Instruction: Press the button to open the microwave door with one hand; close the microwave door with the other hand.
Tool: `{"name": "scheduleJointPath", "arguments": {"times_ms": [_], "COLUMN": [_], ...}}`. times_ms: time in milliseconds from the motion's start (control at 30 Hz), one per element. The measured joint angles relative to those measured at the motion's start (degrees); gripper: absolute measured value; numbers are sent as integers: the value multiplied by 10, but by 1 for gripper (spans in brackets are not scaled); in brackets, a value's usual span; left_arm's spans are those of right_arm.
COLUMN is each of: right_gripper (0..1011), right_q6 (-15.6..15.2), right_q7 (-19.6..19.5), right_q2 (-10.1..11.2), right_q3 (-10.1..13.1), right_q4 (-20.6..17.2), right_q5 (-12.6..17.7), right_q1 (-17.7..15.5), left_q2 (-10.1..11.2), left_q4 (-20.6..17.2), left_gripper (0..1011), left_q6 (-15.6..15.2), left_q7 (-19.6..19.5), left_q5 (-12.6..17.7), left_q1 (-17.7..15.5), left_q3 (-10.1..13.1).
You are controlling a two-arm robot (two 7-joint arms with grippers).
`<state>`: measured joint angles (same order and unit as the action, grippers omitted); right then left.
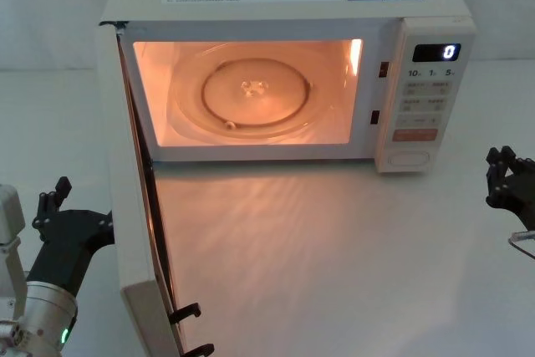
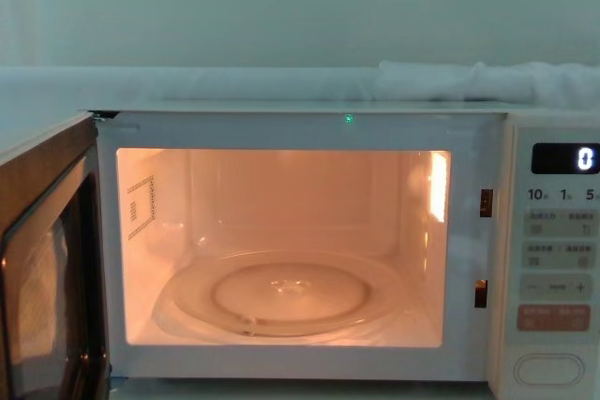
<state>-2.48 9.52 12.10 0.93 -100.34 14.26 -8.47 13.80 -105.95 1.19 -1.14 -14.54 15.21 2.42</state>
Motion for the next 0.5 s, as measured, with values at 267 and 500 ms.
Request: {"name": "scheduleJointPath", "arguments": {"times_ms": [267, 500], "right_gripper": [364, 594], "right_q6": [0, 0], "right_q7": [0, 0], "right_q2": [0, 0], "right_q3": [0, 0], "right_q4": [0, 0], "right_q5": [0, 0], "right_q1": [0, 0], "left_q2": [0, 0], "left_q4": [0, 0], "left_gripper": [1001, 1001], "left_q6": [0, 0], "left_q7": [0, 0], "left_q5": [0, 0], "left_q1": [0, 0], "left_q3": [0, 0]}}
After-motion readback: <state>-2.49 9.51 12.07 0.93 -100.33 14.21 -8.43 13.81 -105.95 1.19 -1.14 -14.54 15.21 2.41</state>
